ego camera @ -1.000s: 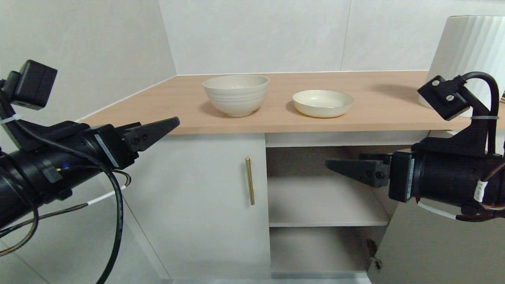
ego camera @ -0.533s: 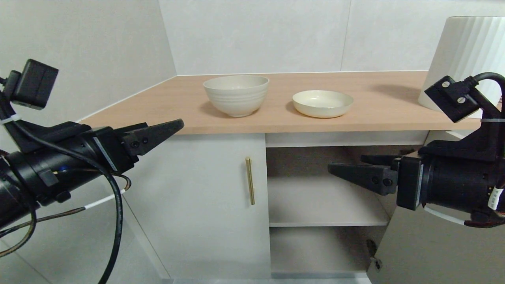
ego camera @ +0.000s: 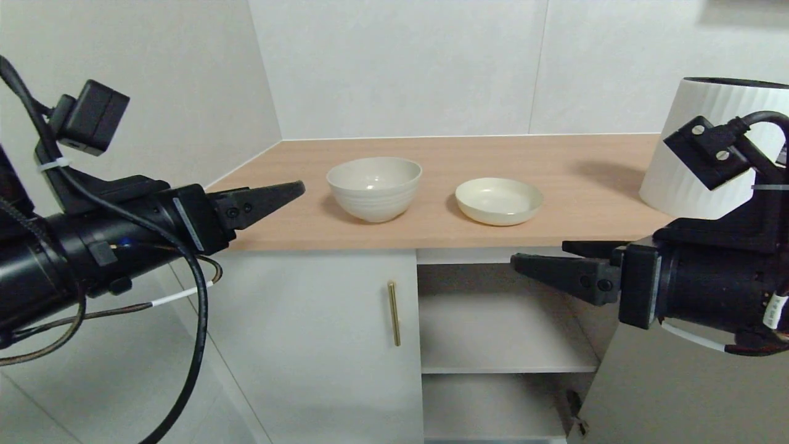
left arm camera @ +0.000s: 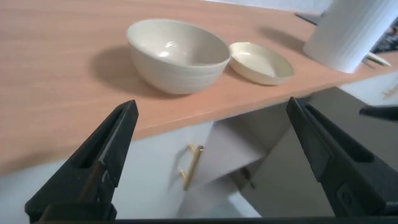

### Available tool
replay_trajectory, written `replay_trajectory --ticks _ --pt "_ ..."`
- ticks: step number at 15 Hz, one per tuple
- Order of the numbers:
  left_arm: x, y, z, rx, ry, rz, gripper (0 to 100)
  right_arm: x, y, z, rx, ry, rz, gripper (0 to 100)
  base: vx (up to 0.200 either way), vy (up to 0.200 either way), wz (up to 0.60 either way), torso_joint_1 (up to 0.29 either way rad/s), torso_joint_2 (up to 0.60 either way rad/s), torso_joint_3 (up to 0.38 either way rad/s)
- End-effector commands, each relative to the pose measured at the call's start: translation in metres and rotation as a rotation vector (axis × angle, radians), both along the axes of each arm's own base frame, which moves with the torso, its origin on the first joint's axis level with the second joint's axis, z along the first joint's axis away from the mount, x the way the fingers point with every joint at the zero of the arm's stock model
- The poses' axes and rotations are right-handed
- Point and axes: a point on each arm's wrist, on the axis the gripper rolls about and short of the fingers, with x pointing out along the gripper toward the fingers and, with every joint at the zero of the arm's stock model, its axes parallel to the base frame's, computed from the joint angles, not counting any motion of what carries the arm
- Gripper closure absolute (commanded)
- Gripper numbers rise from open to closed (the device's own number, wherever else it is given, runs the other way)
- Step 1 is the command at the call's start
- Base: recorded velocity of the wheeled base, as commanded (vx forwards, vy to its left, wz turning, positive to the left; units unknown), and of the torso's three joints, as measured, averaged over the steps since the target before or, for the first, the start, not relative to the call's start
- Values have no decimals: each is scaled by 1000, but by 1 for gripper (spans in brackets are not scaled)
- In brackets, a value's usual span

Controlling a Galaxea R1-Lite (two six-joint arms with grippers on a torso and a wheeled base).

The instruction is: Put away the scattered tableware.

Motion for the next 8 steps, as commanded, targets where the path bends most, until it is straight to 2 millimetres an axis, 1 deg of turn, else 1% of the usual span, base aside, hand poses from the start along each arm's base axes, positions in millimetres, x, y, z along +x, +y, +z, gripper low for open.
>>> replay_trajectory --ticks 1,3,4,5,7,8 --pt "14 -6 3 9 38 -43 0 7 6 -6 -16 18 1 0 0 0 0 168 -486 -315" --pt "24 -10 2 17 76 -75 0 12 9 -7 -17 18 -8 0 0 0 0 163 -469 -298" --pt "33 -13 -4 27 121 -71 0 17 9 -8 -18 17 -17 0 0 0 0 178 -476 -290" --pt "36 -13 -7 34 146 -65 0 22 8 -8 -23 6 -34 0 0 0 0 183 -486 -300" --pt "36 -13 -8 50 208 -62 0 30 5 -9 -21 -5 -54 0 0 0 0 183 -456 -278" --pt "37 -14 -8 56 256 -60 0 34 5 -11 -19 -5 -54 0 0 0 0 100 -246 -149"
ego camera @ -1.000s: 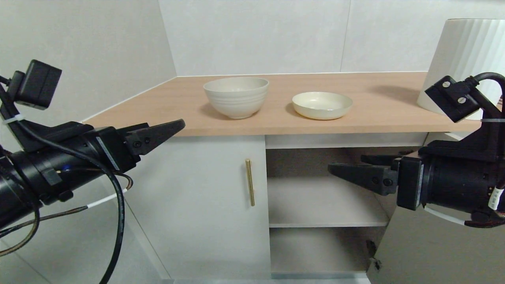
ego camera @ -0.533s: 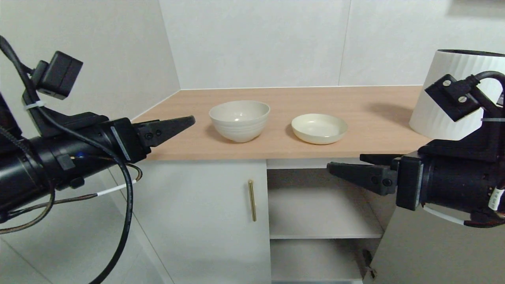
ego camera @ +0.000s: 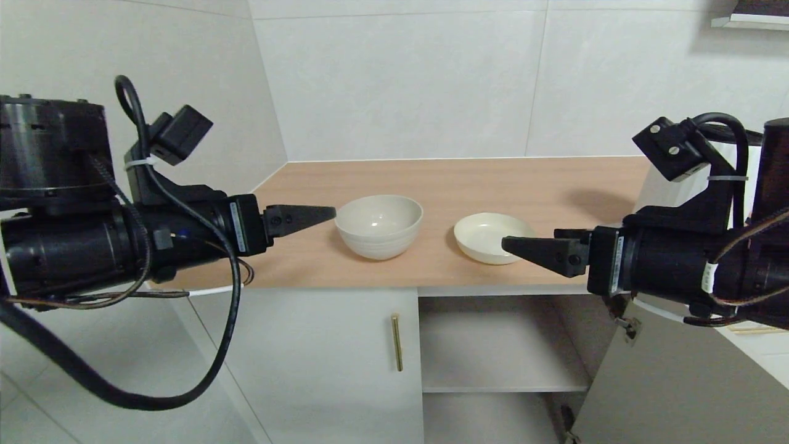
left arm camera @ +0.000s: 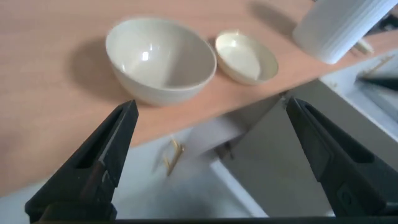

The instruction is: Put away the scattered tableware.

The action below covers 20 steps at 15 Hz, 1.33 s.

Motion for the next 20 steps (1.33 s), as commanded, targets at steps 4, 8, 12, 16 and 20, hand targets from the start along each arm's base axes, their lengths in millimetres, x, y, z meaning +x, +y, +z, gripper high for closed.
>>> replay_trajectory --ticks 4,8,12,16,20 --pt "36 -10 -1 -147 170 165 0 38 0 -3 -47 46 -157 0 0 0 0 21 -55 -33" --pt "69 -26 -27 -98 280 323 0 58 1 -3 -51 89 -308 0 0 0 0 0 0 0" --pt "79 -36 -41 -110 328 320 0 62 -2 -4 -50 92 -322 0 0 0 0 0 0 0" --pt "94 -41 -50 -154 355 342 0 64 0 -8 -58 99 -323 0 0 0 0 0 0 0" --pt "105 -45 -63 -152 357 342 0 64 0 -8 -58 101 -322 0 0 0 0 0 0 0"
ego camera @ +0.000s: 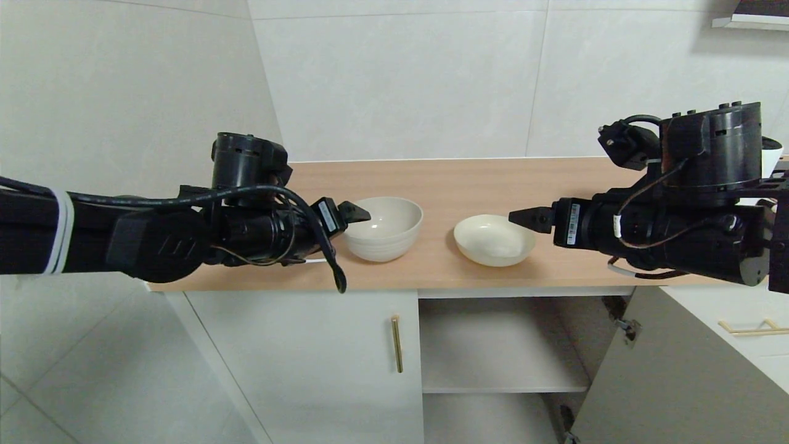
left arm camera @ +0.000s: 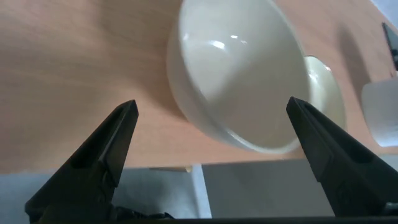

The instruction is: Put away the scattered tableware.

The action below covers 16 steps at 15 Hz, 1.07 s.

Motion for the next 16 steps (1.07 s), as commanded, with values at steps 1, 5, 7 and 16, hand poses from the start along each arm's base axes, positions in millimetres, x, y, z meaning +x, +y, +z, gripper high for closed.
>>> replay_trajectory --ticks 1,5,7,16 --pt "7 -3 -12 6 21 1 0 0 0 0 0 -1 0 0 0 0 0 0 0 0" --pt "7 -3 -12 6 19 1 100 -1 0 1 3 -3 1 0 0 0 0 0 0 0" --pt "6 -2 -10 5 15 2 100 -1 0 1 3 -3 1 0 0 0 0 0 0 0" --pt "-3 1 3 -7 -16 -1 100 34 12 -18 -70 40 -183 0 0 0 0 0 0 0"
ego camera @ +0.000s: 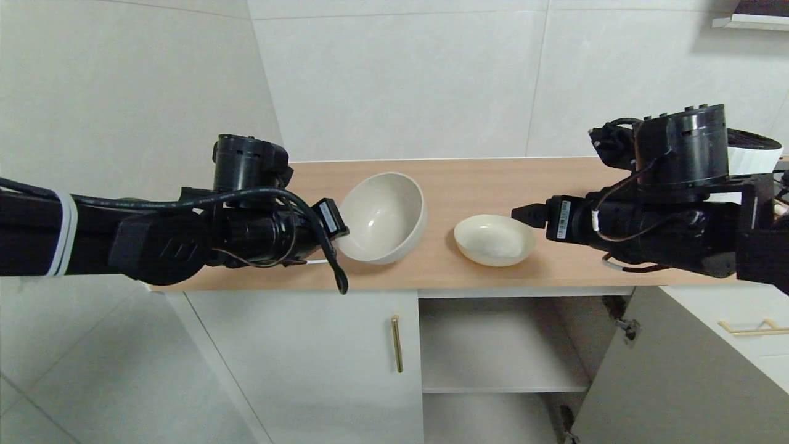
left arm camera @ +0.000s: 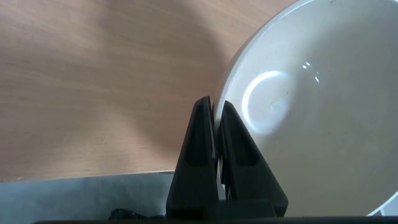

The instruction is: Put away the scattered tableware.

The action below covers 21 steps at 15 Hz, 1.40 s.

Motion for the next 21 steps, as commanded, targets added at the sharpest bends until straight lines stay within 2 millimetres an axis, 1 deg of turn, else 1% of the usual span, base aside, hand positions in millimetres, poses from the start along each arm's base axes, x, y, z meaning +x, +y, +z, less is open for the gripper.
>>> replay_trajectory --ticks 1,3,7,12,13,18,20,21 --pt "-5 2 6 -6 -14 -1 100 27 11 -21 -56 34 -95 0 0 0 0 0 0 0" --pt "-6 1 6 -5 -14 -6 100 47 15 -41 -87 67 -156 0 0 0 0 0 0 0" --pt "-7 1 7 -8 -16 -4 100 75 11 -64 -97 109 -207 0 0 0 0 0 0 0" --pt "-7 1 7 -8 -16 -4 100 77 10 -67 -92 106 -207 0 0 0 0 0 0 0" --pt "-7 1 7 -8 -16 -4 100 77 10 -67 -92 107 -206 100 0 0 0 0 0 0" --pt "-7 1 8 -9 -18 -4 100 77 10 -66 -88 109 -200 100 0 0 0 0 0 0" --pt "-9 2 11 -13 -24 -4 100 74 9 -61 -66 101 -203 100 0 0 0 0 0 0" --pt "-14 4 13 -13 -28 -8 100 67 6 -49 -32 88 -179 100 0 0 0 0 0 0"
